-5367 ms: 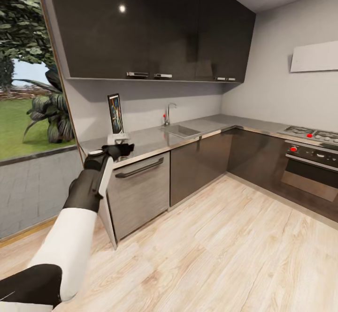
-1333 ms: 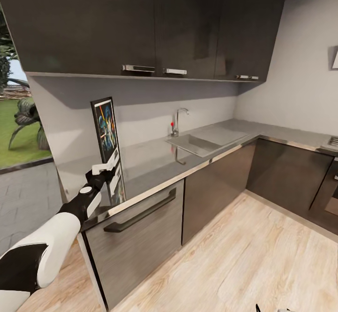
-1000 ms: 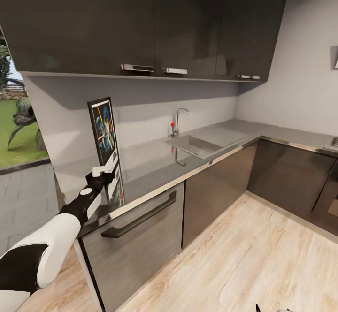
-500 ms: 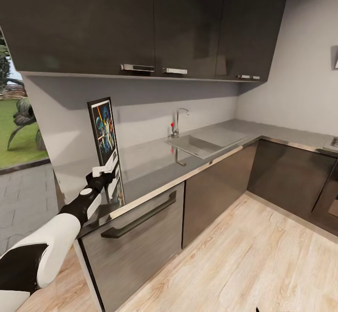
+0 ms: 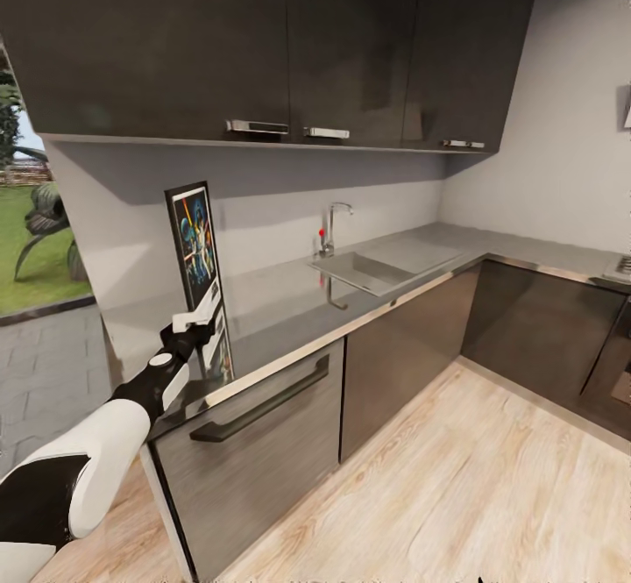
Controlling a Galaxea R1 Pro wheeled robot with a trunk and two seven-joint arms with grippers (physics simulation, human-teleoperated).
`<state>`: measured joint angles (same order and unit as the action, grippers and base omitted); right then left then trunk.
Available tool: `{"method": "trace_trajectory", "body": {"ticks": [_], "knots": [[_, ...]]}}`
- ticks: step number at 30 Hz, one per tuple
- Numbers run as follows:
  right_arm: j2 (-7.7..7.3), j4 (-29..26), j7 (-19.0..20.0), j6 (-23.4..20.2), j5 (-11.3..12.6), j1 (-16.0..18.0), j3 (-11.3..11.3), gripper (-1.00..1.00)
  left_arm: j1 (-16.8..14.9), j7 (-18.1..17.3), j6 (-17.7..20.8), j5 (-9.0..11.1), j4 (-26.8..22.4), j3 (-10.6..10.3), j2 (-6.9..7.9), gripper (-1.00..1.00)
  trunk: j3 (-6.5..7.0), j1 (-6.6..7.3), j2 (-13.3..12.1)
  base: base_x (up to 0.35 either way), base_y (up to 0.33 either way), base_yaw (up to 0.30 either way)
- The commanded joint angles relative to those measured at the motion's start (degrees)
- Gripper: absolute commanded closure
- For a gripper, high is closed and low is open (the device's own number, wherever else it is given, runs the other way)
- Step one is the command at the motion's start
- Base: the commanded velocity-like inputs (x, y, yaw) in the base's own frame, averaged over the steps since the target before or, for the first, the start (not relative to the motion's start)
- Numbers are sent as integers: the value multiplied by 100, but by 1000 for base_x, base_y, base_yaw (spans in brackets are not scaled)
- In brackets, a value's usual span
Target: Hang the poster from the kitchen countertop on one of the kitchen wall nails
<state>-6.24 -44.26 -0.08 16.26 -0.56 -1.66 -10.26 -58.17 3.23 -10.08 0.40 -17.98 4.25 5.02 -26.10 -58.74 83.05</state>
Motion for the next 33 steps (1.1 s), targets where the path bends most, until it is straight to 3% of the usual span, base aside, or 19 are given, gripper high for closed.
{"method": "trace_trajectory", "body": {"ticks": [1, 24, 33], "knots": [[0, -4, -1, 9, -6, -1, -4, -100, -3, 3, -20, 4, 8, 13, -2, -100, -5, 1, 3, -92, 0, 0], [0, -3, -1, 9, -6, -1, -3, -100, -6, 3, -20, -3, 21, 15, -1, -100, -5, 1, 3, -15, 0, 0], [0, -3, -1, 9, -8, -1, -3, -100, -3, 3, -20, -4, 23, 15, -1, -100, -5, 1, 3, 152, 0, 0]]}}
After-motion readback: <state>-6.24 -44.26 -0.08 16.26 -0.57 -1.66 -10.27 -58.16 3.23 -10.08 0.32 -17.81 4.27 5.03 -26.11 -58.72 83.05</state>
